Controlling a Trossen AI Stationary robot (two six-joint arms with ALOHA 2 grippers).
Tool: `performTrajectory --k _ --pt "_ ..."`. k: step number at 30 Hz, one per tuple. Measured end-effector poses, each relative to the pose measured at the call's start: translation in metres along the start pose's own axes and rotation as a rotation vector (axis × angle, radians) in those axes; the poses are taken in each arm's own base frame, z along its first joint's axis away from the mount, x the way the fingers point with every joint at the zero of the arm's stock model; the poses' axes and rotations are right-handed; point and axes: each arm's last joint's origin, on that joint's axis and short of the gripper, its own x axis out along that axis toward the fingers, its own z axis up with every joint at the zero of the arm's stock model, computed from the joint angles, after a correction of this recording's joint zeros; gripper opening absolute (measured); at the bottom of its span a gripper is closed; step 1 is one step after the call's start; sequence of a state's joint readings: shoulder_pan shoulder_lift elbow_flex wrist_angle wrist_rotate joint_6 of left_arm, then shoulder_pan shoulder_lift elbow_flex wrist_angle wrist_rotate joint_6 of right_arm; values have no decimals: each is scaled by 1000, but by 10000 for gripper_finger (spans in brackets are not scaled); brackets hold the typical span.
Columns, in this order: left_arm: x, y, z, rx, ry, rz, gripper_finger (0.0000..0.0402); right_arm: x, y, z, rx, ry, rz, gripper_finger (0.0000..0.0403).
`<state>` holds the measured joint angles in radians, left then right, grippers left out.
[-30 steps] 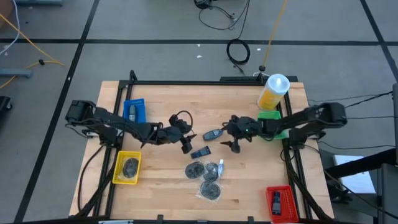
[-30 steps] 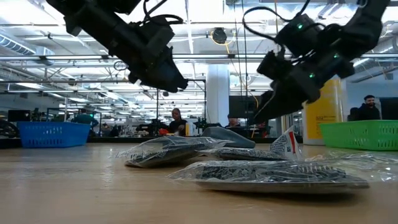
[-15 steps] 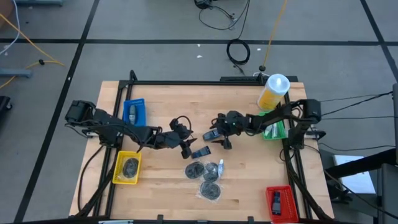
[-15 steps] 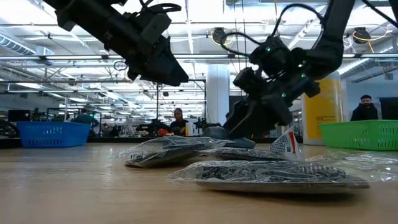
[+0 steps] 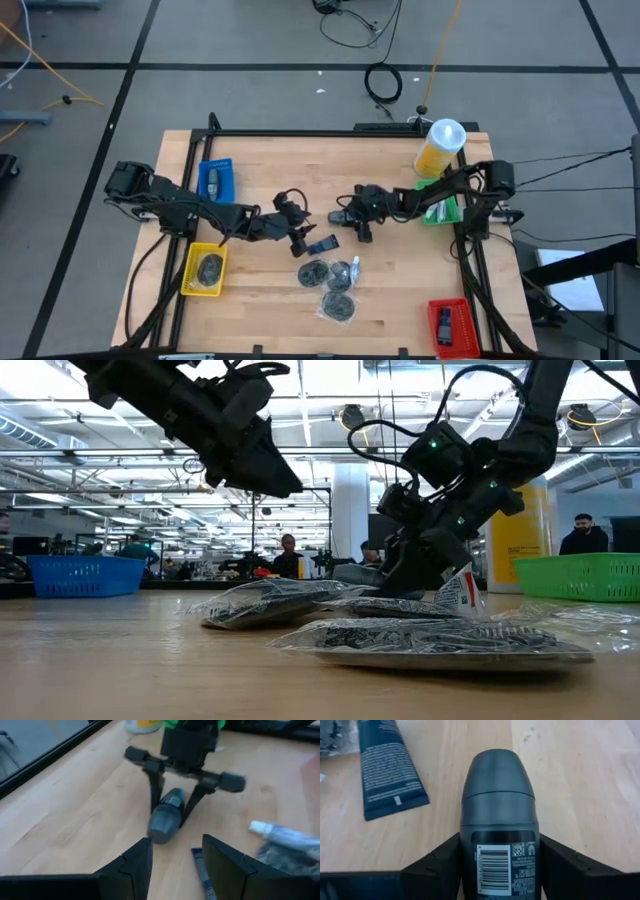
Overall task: Pick & Place Travel size toiletries
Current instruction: Put the gray deodorant into the blue bin
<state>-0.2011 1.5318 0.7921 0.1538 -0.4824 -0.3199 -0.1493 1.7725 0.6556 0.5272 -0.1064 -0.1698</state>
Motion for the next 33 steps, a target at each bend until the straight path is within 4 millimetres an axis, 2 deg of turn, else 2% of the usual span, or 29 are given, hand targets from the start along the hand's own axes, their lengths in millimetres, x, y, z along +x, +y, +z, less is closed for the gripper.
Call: performTrajectory --k 4,8,13,16,20,24,27,33 --pt "-5 1 -2 19 6 77 170 -8 5 8 50 -23 7 198" --pt "-6 1 3 -5 -32 71 171 -15 17 23 35 -105 34 206" --pt "8 18 11 -164 -1 -88 177 -17 33 36 -74 -208 -18 204" --pt "12 26 18 -216 -14 -171 207 -17 39 39 -136 -230 -62 205" --pt "20 34 24 -244 -52 -229 275 -18 43 41 -167 -252 -68 205" --pt "34 34 20 -283 -61 -289 338 -18 43 42 -172 -260 -71 205" --pt "45 30 12 -287 -54 -295 358 -18 42 42 -168 -258 -97 205" --pt "59 22 3 -302 -92 -337 362 -18 43 42 -175 -253 -114 205"
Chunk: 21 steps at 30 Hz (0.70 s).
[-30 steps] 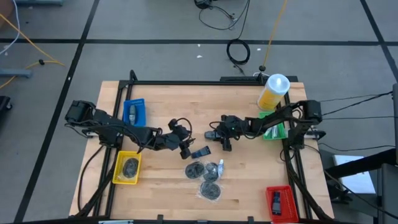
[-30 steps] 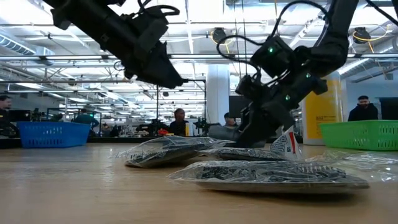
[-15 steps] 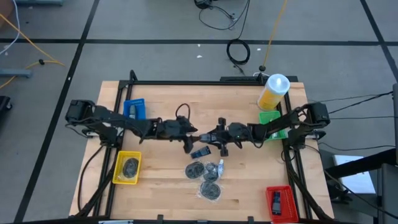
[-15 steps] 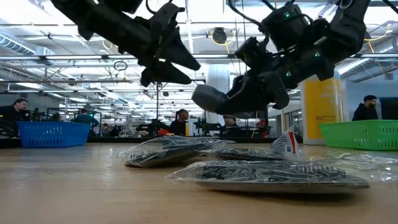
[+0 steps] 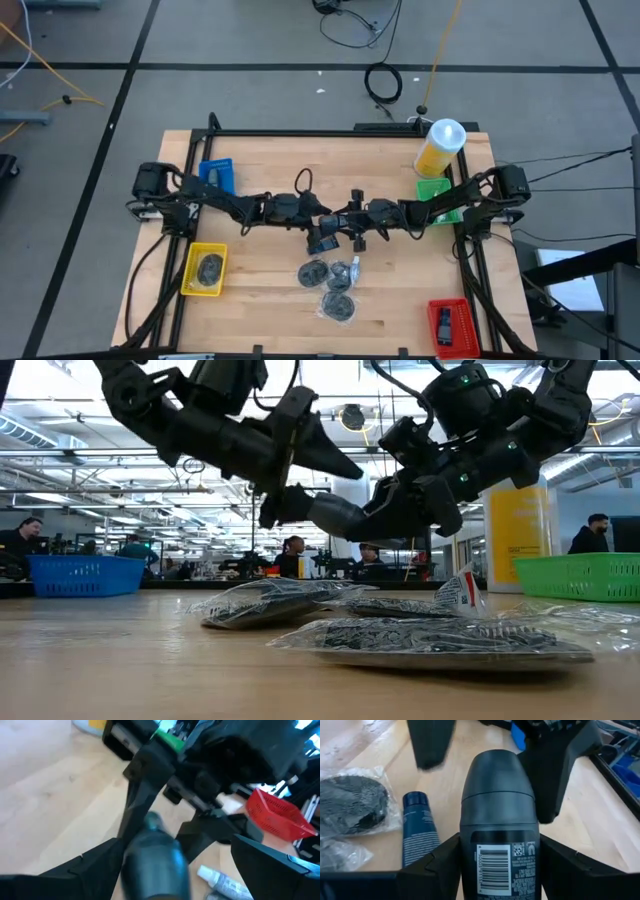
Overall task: Pick & Place Travel size toiletries
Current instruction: Put the gray deodorant into the blue bin
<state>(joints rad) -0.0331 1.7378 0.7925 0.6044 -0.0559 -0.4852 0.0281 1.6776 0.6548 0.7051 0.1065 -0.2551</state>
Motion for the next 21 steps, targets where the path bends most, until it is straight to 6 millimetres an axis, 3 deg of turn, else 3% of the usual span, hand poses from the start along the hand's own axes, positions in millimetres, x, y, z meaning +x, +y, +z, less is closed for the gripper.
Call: performTrajectory --k 13,21 --pt "6 3 -11 -27 57 -13 361 -1 4 4 -27 -23 -43 205" --pt "6 1 -12 -61 96 -76 322 -2 9 8 -58 -41 -50 206"
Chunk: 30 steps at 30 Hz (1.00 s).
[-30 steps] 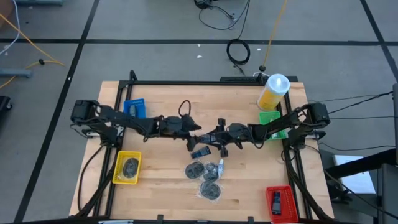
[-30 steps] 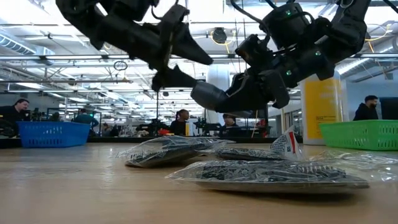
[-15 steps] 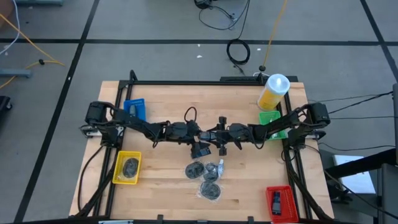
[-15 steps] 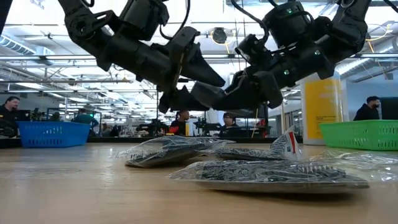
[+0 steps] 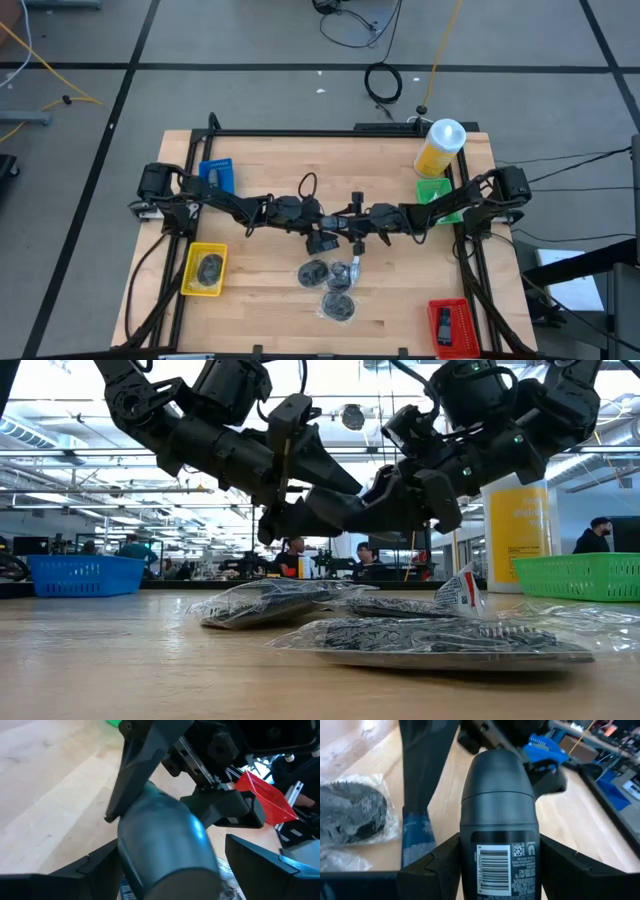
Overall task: Pick & Place Travel size toiletries
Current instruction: Put the gray deodorant into the blue bin
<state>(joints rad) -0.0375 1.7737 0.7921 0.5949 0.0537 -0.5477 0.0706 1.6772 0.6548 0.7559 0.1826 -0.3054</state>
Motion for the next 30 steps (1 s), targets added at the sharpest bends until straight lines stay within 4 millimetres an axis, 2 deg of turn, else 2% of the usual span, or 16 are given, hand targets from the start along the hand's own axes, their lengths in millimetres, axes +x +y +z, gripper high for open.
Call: performTrajectory --k 7,17,30 --pt "0 -2 0 -6 0 -9 302 -1 2 5 -35 -38 -8 206" --pt "0 -2 0 -4 5 -30 297 -1 3 5 -58 -34 -28 206" --pt "0 -2 2 56 -19 -40 236 -1 3 6 -72 -41 -29 206"
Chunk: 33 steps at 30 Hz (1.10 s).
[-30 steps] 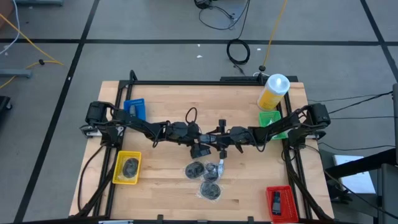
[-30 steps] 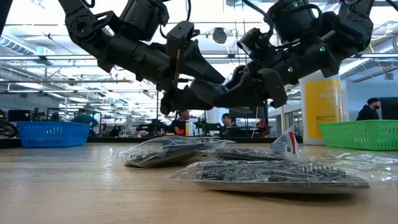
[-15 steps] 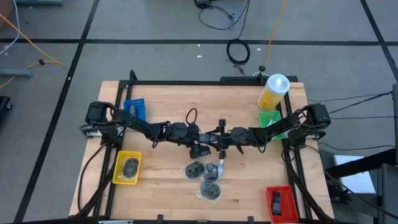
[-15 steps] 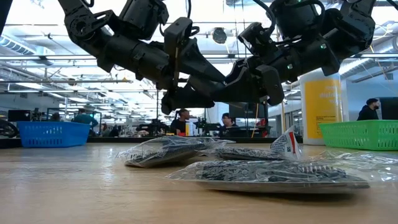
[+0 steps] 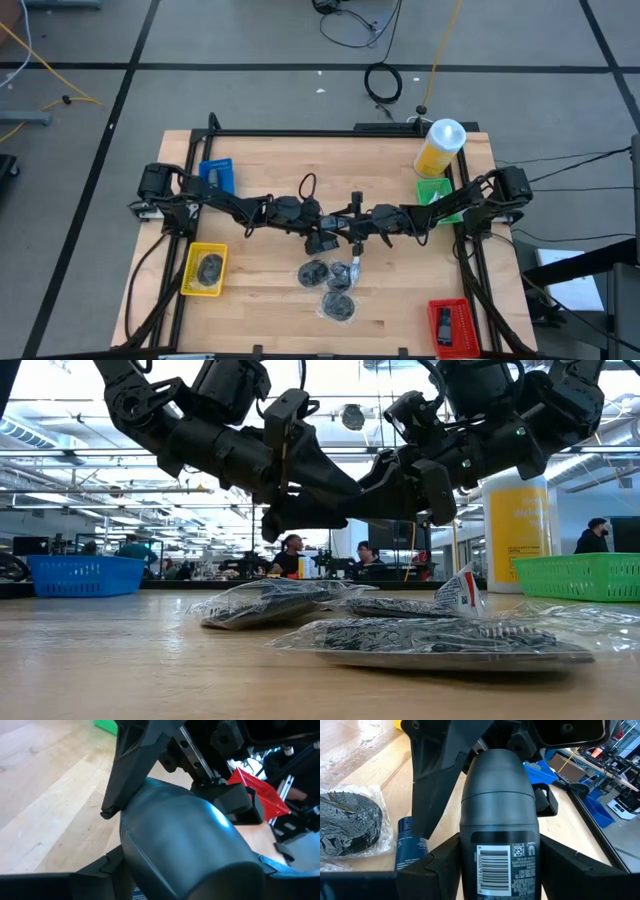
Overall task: Pick & Place Travel size toiletries
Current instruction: Put the gray deodorant into the blue bin
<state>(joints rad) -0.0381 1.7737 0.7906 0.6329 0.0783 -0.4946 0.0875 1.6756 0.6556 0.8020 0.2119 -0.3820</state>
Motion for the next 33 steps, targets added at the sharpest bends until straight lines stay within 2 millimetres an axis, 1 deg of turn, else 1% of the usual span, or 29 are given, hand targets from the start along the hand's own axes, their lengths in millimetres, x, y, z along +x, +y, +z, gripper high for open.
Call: performTrajectory --k 3,6,11,15,18,26,33 --pt "-3 2 2 36 21 -2 248 0 1 0 -1 7 3 206" --pt "-7 4 5 37 45 9 274 0 3 -2 -7 23 12 206" --pt "-9 3 9 35 34 11 323 0 3 -3 -8 30 13 206" --pt "-10 3 11 72 4 48 345 0 2 -4 -11 46 -13 206" --pt "-10 3 13 88 -10 54 342 0 2 -4 -12 54 -26 206" --pt "-10 3 11 80 1 48 319 0 2 -4 -20 54 -24 206" --pt "-10 2 15 63 -50 75 317 0 1 -3 -19 51 -37 206"
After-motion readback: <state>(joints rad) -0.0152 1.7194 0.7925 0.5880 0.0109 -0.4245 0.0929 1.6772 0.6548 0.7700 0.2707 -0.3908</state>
